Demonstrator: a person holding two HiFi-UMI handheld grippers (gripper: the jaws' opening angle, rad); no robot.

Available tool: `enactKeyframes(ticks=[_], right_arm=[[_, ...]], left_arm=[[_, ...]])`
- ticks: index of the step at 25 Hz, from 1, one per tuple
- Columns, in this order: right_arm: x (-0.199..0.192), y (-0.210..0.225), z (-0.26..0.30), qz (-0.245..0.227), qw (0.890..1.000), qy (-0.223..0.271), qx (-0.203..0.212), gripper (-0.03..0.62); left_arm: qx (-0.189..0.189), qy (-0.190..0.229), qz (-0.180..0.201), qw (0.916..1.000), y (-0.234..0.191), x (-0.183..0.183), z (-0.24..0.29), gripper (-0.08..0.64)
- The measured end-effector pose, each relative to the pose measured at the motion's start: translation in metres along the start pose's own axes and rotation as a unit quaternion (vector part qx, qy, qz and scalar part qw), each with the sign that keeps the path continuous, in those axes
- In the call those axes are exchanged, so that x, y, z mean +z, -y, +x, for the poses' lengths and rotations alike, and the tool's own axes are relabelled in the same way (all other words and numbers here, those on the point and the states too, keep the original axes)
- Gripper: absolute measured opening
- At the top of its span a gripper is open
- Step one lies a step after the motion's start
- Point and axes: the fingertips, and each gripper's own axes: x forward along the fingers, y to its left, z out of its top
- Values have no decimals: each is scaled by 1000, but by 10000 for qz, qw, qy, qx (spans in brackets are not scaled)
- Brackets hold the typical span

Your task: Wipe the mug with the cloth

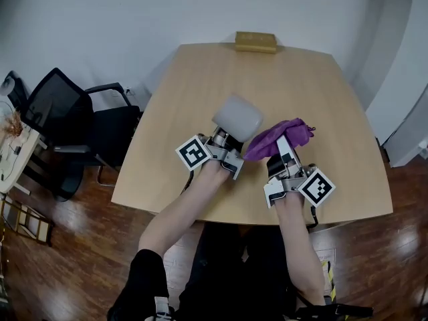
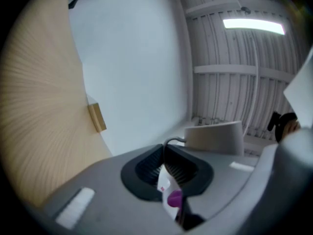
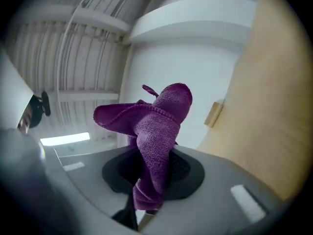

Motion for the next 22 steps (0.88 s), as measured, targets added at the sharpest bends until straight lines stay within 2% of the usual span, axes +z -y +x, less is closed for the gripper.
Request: enactKeyframes(ticks=[3,6,9,12,14,16,17,19,22], right_arm=[[-3,-19,6,403,9983,170,377,86],[-10,-28,11,425,9977,145,498,86],[-7,-24,13,287,9986,199,408,86],[-6,-11,12,60,9999,54,147,86],[-11,11,8,-1,9995,-160,-270,86],[-12,30,-3,110,9974,-197,-692,86],[-10,32,-8,215,9970,-92,-732,86],[-1,20,-15,432,9974,223,-523,86],[10,-23,-13,498,9969,569,215,86]], left_arm=[[99,-39,113,9999,3,-10,3,38],[201,-105,241,9995,8,-20,3,38],[295,-35,298,9991,10,-26,0,37],[269,59,243,9993,15,-33,-4,37],[262,120,112,9995,14,-37,-7,38],[299,226,-113,9992,9,-35,-9,37],[321,295,-183,9989,7,-32,-10,37],[370,441,-195,9982,3,-22,-11,38],[372,566,-95,9977,3,-16,-13,37]])
